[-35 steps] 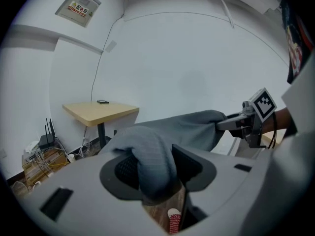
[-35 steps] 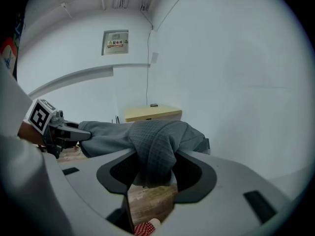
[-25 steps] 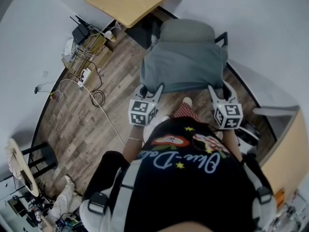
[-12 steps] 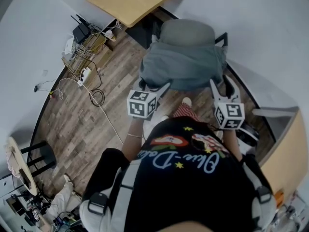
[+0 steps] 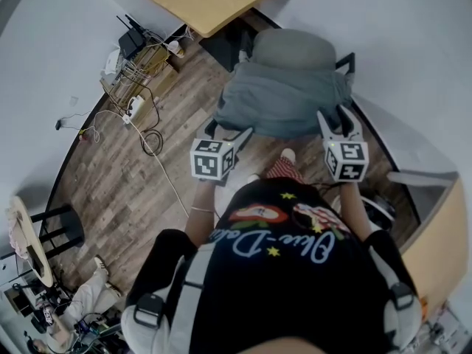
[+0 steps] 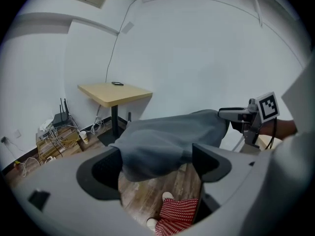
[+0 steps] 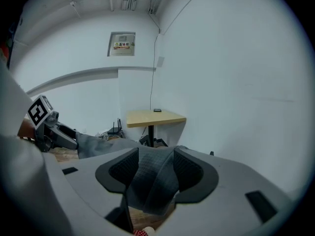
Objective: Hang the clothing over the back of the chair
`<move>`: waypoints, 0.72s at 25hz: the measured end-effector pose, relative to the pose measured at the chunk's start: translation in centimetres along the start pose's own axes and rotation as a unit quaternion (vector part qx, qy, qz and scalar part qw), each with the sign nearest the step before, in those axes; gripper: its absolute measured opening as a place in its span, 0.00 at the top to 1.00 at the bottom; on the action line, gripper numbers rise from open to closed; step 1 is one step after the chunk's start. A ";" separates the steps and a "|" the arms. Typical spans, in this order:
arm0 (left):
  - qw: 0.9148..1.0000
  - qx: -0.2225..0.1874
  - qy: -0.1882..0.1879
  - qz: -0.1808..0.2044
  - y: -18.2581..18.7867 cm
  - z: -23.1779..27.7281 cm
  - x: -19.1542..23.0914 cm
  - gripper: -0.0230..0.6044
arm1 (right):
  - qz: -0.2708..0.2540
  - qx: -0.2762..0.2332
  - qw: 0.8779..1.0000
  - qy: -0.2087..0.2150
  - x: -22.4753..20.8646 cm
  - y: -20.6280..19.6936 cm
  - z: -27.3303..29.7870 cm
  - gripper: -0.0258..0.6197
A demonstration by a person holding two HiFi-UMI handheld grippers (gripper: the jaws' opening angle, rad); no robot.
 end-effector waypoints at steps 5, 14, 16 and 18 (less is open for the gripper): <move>1.000 -0.024 -0.003 -0.015 -0.2 -0.9 0.5 0.28 | 0.004 0.019 1.000 0.003 0.1 -1.1 1.0 0.65; 0.996 -0.085 -0.025 0.010 2.3 -1.4 -1.3 0.28 | 0.001 0.035 0.999 0.011 0.4 -2.1 2.2 0.65; 0.996 -0.083 -0.029 0.015 2.3 -1.3 -1.6 0.28 | -0.001 0.049 0.999 0.006 0.4 -2.6 3.1 0.65; 0.996 -0.083 -0.032 0.021 2.4 -1.3 -1.7 0.28 | 0.003 0.050 0.999 0.002 0.2 -2.3 3.6 0.65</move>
Point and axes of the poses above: the fingertips, and each gripper's own axes: z forward along the fingers, x to its left, y out of its top, the point moved 3 cm from there along -z, backward along the fingers, and after that the axes turned 11 degrees about -z, right-handed, at the moved point
